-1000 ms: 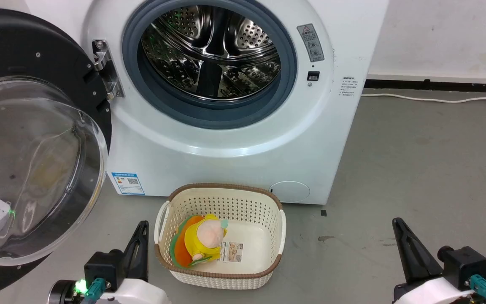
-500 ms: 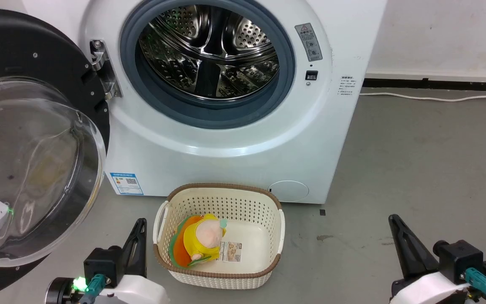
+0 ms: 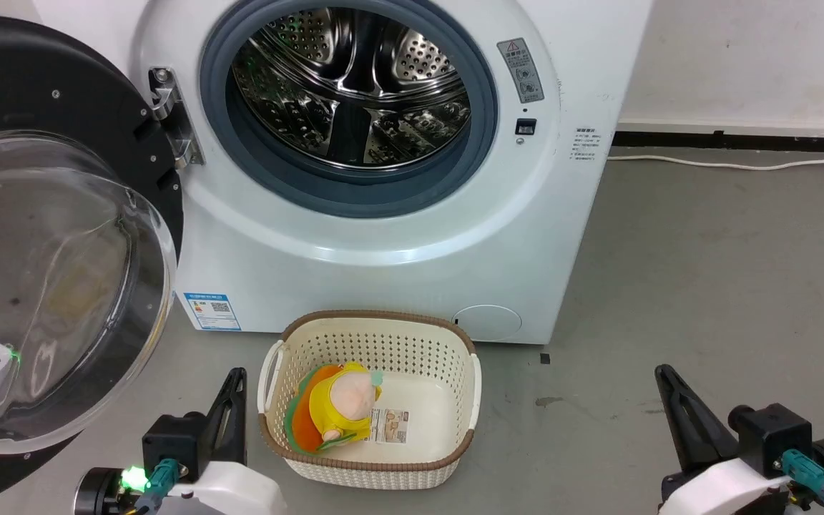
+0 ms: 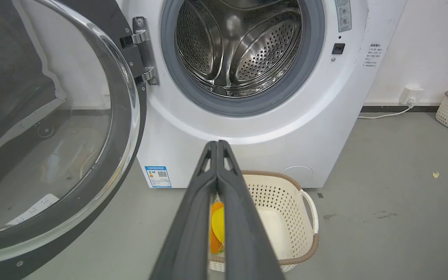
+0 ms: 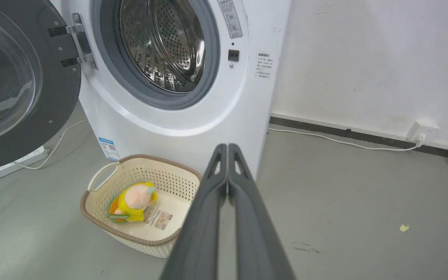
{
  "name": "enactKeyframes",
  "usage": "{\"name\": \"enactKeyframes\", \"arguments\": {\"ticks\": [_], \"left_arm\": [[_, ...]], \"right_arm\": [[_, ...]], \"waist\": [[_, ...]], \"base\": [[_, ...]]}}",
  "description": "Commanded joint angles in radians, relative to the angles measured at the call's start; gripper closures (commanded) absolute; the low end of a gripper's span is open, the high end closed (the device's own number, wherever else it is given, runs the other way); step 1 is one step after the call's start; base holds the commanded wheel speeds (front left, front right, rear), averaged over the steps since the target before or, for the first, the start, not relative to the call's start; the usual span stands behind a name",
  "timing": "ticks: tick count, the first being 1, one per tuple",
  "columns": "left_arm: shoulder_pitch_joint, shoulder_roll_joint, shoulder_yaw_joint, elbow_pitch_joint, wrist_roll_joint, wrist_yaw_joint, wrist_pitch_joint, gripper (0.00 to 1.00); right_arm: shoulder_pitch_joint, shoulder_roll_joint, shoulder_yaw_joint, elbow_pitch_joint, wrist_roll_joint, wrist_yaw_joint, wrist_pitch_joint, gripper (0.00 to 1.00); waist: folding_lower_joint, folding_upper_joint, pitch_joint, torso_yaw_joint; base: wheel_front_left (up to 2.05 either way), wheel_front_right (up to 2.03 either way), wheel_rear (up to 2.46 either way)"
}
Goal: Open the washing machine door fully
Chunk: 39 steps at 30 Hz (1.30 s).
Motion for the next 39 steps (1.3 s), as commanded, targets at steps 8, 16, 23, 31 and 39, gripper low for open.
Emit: {"name": "enactKeyframes", "arguments": {"ticks": [8, 16, 23, 31, 39], "left_arm": [[-0.016, -0.001, 0.009, -0.016, 0.020, 0.006, 0.020, 1.00], [-0.018, -0.003, 0.014, -0.026, 0.030, 0.007, 0.036, 1.00], [-0.020, -0.004, 0.018, -0.031, 0.037, 0.008, 0.045, 1.00], [-0.020, -0.004, 0.018, -0.031, 0.037, 0.008, 0.045, 1.00], [-0.020, -0.004, 0.018, -0.031, 0.037, 0.008, 0.045, 1.00]], "right_arm": [[-0.022, 0.004, 0.005, -0.009, -0.013, 0.001, 0.020, 1.00], [-0.027, 0.004, 0.008, -0.010, -0.019, 0.001, 0.036, 1.00], [-0.030, 0.004, 0.009, -0.011, -0.022, 0.001, 0.046, 1.00], [-0.030, 0.004, 0.009, -0.011, -0.022, 0.001, 0.046, 1.00], [-0.030, 0.004, 0.009, -0.011, -0.022, 0.001, 0.046, 1.00]], "waist": [[0.0000, 0.0000, 0.001, -0.003], [0.0000, 0.0000, 0.002, -0.005], [0.0000, 0.0000, 0.002, -0.007], [0.0000, 0.0000, 0.002, -0.007], [0.0000, 0.0000, 0.002, -0.007]], "base": [[0.00, 0.00, 0.00], [0.00, 0.00, 0.00], [0.00, 0.00, 0.00], [0.00, 0.00, 0.00], [0.00, 0.00, 0.00]]}}
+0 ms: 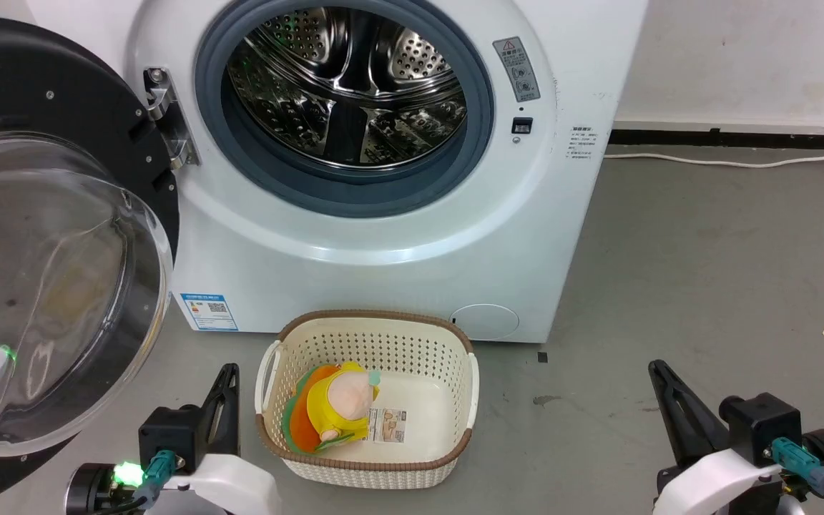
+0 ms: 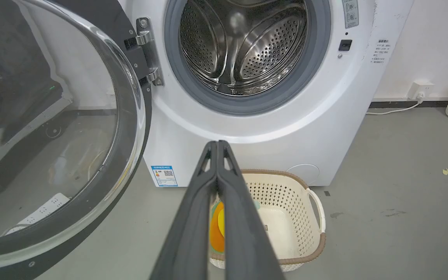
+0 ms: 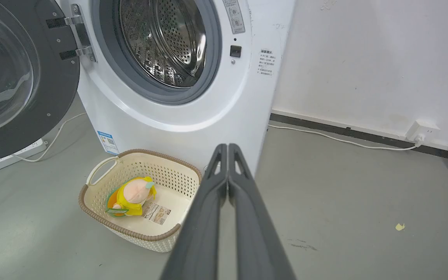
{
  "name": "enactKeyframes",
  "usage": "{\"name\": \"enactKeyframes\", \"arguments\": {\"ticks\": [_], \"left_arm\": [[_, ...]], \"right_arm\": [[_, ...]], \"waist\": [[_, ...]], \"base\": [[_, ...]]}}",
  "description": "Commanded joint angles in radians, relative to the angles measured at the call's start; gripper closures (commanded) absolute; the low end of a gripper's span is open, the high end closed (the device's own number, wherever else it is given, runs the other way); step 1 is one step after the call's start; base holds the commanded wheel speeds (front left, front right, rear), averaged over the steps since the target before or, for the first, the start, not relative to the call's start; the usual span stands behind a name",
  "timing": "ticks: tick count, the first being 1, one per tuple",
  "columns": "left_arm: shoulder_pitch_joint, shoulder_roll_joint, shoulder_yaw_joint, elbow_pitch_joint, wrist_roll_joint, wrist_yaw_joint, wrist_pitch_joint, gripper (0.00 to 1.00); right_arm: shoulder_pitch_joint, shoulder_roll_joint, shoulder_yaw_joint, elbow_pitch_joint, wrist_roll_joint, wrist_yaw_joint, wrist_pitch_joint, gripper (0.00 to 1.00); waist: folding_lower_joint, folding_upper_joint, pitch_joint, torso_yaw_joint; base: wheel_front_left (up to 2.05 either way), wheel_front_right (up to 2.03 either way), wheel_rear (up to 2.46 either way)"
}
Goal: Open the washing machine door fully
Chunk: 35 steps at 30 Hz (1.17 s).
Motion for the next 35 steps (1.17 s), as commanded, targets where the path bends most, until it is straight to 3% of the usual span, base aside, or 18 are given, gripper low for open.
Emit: {"name": "enactKeyframes", "arguments": {"ticks": [1, 35], "left_arm": [[-0.015, 0.000, 0.000, -0.004, 0.009, 0.003, 0.000, 1.00], [-0.015, 0.000, 0.000, -0.004, 0.009, 0.003, 0.000, 1.00]], "right_arm": [[-0.012, 0.004, -0.001, -0.004, -0.008, 0.001, 0.000, 1.00], [-0.012, 0.004, -0.001, -0.004, -0.008, 0.001, 0.000, 1.00]], "waist": [[0.0000, 0.0000, 0.000, 0.000], [0.0000, 0.0000, 0.000, 0.000]], "base": [[0.00, 0.00, 0.00], [0.00, 0.00, 0.00]]}}
